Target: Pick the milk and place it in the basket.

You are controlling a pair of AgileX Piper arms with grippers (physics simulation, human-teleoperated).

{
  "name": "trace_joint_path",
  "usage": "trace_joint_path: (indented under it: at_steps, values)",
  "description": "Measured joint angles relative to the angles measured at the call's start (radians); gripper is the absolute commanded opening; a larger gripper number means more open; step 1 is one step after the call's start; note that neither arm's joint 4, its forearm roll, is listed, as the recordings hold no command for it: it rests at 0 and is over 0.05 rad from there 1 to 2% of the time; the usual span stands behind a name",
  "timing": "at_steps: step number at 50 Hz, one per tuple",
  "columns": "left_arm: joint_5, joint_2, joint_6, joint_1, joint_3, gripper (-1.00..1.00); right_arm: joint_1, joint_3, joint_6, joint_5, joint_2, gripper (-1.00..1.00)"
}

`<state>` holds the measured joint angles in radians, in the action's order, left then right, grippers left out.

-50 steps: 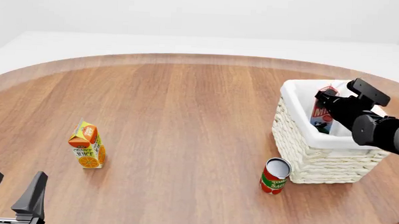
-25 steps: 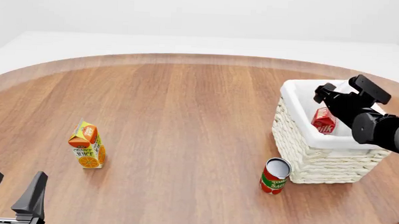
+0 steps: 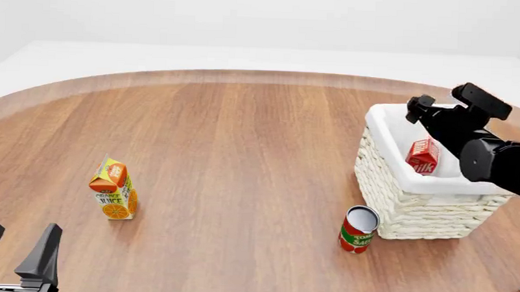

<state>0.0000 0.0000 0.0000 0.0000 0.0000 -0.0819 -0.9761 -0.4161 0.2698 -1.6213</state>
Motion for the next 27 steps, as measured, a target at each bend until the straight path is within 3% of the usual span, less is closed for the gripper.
trace_joint_path:
  at_steps: [7,27]
  values:
    - [0.000,0.000,0.000,0.000,0.000,1.00,0.032,-0.017,0.070,0.014,0.068,1.00]
    - [0.000,0.000,0.000,0.000,0.000,1.00,0.136,-0.066,0.187,0.042,0.197,1.00]
